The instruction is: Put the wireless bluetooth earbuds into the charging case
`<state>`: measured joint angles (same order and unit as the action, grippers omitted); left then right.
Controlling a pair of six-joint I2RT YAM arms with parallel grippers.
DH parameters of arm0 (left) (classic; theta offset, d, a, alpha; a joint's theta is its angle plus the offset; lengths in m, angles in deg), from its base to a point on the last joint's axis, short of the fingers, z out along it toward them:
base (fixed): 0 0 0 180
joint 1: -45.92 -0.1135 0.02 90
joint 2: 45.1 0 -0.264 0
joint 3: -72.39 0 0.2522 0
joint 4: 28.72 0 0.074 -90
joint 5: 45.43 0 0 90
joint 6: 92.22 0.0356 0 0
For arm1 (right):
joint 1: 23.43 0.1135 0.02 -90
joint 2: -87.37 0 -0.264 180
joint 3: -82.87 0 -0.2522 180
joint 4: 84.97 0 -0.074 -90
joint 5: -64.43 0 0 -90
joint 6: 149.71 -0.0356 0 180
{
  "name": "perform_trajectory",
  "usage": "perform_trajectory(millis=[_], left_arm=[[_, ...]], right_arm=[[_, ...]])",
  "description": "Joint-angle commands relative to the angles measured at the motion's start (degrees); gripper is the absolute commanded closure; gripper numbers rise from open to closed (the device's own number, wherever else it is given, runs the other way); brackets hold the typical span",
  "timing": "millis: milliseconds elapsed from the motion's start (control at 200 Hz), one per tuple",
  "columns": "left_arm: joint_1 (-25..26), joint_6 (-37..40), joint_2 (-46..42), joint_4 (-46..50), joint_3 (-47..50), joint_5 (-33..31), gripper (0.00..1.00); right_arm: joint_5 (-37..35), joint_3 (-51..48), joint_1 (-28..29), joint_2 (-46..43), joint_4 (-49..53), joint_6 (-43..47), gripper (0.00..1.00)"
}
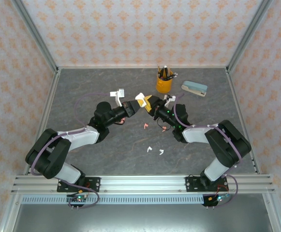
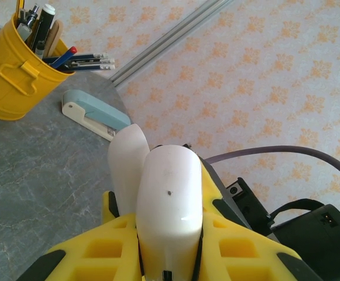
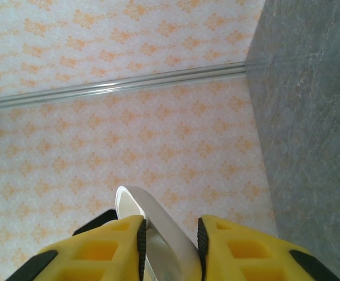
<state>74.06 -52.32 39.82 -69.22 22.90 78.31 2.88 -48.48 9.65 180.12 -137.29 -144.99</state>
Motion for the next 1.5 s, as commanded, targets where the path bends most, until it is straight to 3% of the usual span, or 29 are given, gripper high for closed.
perform_trajectory(millis=[0,375,480,571,786,896,1011,1091,1306,1496], left_arm=[[0.69,-0.14,0.76,-2.69,-1.98,-1.29,1.0],[1.16,0.11,0.68,-1.84,-2.15,-2.18,1.0],[1.53,0.6,0.35,0.3,-2.33,-3.39,1.0],[1.83,0.71,0.14,1.59,-2.34,-4.43,0.84],[1.94,0.66,-1.35,4.22,-1.15,-8.29,0.3],[1.84,1.52,-4.22,7.77,-0.17,-11.55,0.17],[1.28,4.15,-9.65,16.23,-0.24,-14.78,0.08],[0.45,7.79,-13.34,27.33,-3.24,-15.86,0.0],[-0.04,20.56,-11.34,62.84,-20.75,-21.49,0.0],[0.03,26.4,-6.67,79.49,-30.87,-34.03,0.0]], right_arm=[[0.08,1.76,0.41,0.68,-5.28,-1.23,0.74],[-0.24,1.75,0.4,0.29,-5.24,-1.47,0.95],[-0.33,2.17,0.31,0.24,-4.87,-1.39,0.97],[-0.36,2.58,0.25,0.24,-3.88,-1.03,0.98],[-0.02,3.46,-1.26,-0.56,0.24,0.56,1.0],[0.64,4.25,-2.72,-1.64,4.48,2.53,1.0],[1.84,5.52,-4.87,-3.45,11.42,6.04,1.0],[3.36,7.0,-6.51,-4.62,16.48,9.47,1.0],[5.97,17.19,-8.6,-8.98,44.93,30.71,1.0],[5.65,26.21,-9.98,-9.85,63.46,45.88,1.0]])
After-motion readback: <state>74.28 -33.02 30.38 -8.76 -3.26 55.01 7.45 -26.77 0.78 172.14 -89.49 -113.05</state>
